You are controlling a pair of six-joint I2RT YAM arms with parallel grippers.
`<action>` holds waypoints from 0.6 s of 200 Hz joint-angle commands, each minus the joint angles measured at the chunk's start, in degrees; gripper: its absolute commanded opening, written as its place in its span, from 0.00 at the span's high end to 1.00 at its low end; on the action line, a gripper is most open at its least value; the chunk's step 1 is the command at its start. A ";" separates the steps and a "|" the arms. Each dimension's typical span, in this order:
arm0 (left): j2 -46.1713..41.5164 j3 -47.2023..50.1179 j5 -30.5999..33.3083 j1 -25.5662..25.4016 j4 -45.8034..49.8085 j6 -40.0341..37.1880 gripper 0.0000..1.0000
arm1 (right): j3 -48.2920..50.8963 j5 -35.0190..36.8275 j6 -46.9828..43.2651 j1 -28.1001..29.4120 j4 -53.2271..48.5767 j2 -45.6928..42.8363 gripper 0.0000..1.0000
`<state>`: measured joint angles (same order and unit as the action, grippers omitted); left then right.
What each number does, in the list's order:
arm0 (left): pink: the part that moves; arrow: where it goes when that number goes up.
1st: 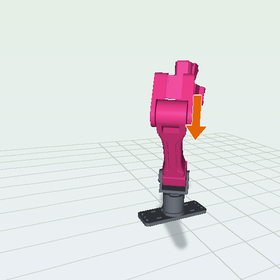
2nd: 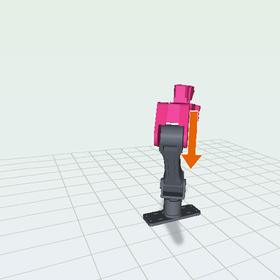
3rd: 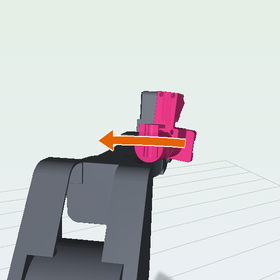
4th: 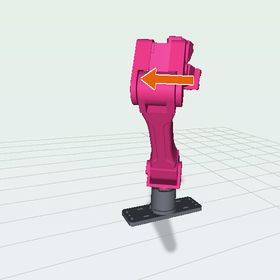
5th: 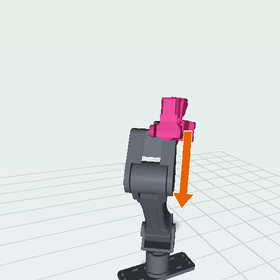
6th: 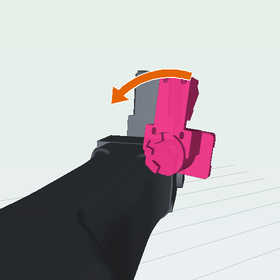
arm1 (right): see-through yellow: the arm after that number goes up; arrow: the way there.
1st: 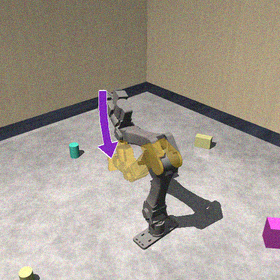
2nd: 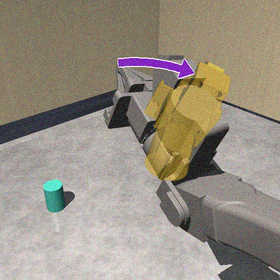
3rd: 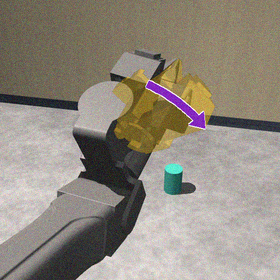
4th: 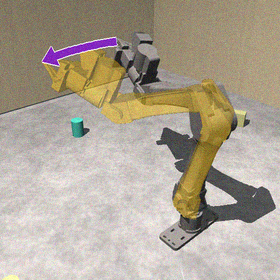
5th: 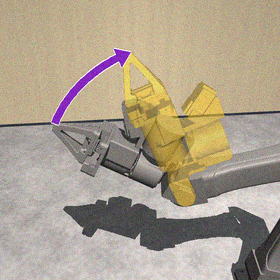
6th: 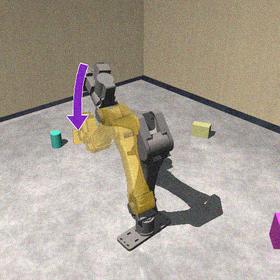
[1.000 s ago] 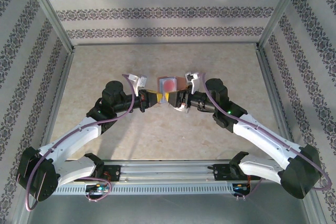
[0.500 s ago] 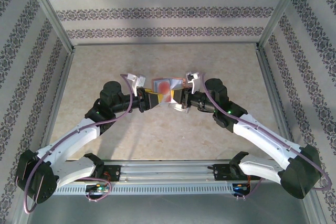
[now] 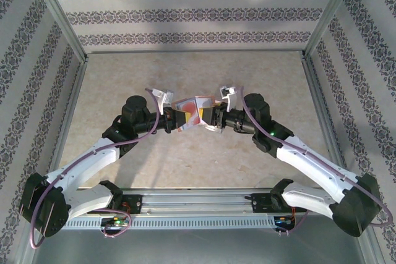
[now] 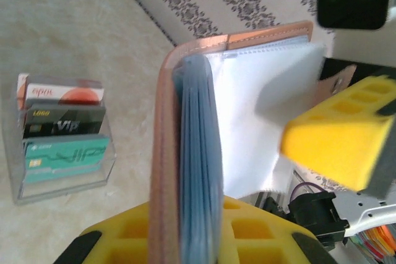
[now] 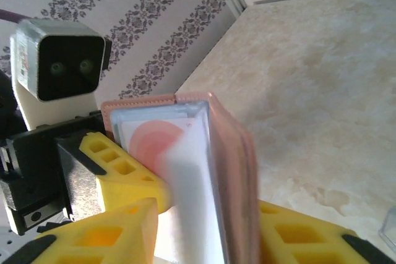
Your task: Take the credit cards out of the card holder
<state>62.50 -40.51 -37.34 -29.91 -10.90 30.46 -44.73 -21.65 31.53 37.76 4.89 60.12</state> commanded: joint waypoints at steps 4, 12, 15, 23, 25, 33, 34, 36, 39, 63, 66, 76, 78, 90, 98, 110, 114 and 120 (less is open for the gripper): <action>-2.54 -0.60 1.94 0.02 5.75 -3.26 0.94 | 0.92 8.57 -1.20 0.04 -6.57 -3.83 0.54; -2.91 -0.76 2.45 0.07 7.36 -3.97 0.96 | 0.56 13.13 -1.51 0.19 -10.39 -4.96 0.53; -3.00 -0.94 2.64 0.03 7.96 -4.30 0.96 | 0.41 14.97 -1.55 0.16 -11.86 -5.27 0.54; -3.28 -1.26 3.24 0.03 9.60 -5.02 0.97 | -0.14 19.60 -1.58 0.29 -15.73 -6.27 0.54; -3.27 -1.31 3.31 0.03 9.96 -5.20 0.97 | -0.35 20.65 -1.54 0.36 -16.72 -6.51 0.54; -3.45 -1.49 3.58 -0.02 11.04 -5.97 0.98 | -1.18 24.06 -1.31 0.66 -19.86 -7.23 0.54; -3.44 -1.50 3.54 0.00 11.14 -5.99 0.98 | -1.30 24.44 -1.30 0.70 -20.24 -7.30 0.54; -3.48 -1.56 3.58 0.02 11.35 -6.15 0.98 | -1.49 25.03 -1.36 0.84 -20.79 -7.41 0.54; -3.50 -1.65 3.66 -0.04 11.65 -6.39 0.98 | -1.75 25.74 -1.45 0.97 -21.56 -7.65 0.54; -3.02 -1.82 3.68 -0.02 12.16 -6.78 0.98 | -3.26 27.13 -2.53 4.16 -22.40 -8.46 0.55; -2.87 -1.85 3.64 0.01 12.17 -6.73 0.98 | -3.52 27.25 -2.73 4.74 -22.33 -8.39 0.55; -2.05 -2.08 3.28 0.03 12.60 -6.55 0.98 | -4.48 27.76 -3.38 6.68 -22.35 -7.81 0.57; -1.88 -2.13 3.14 0.01 12.75 -6.49 0.98 | -4.66 27.86 -3.57 7.10 -22.41 -7.71 0.57; -0.66 -2.22 2.04 -0.03 13.14 -6.31 0.98 | -5.81 28.10 -4.15 9.35 -22.39 -6.55 0.59; -0.03 -2.27 1.37 0.00 13.34 -5.96 0.98 | -6.51 27.96 -4.28 10.71 -22.40 -5.44 0.61; 1.11 -2.10 -0.04 -0.05 13.04 -5.28 0.98 | -7.35 27.26 -3.87 12.25 -22.14 -3.51 0.63; 1.43 -1.99 -0.52 -0.14 12.89 -4.96 0.98 | -7.64 26.89 -3.66 12.54 -22.25 -2.85 0.64; 1.79 -1.85 -0.94 -0.08 12.63 -4.57 0.98 | -8.11 26.26 -3.25 12.92 -22.37 -1.91 0.66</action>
<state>62.94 -40.73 -35.03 -29.91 1.19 25.67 -50.30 3.86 28.69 48.58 -16.34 55.00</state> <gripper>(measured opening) 0.137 0.367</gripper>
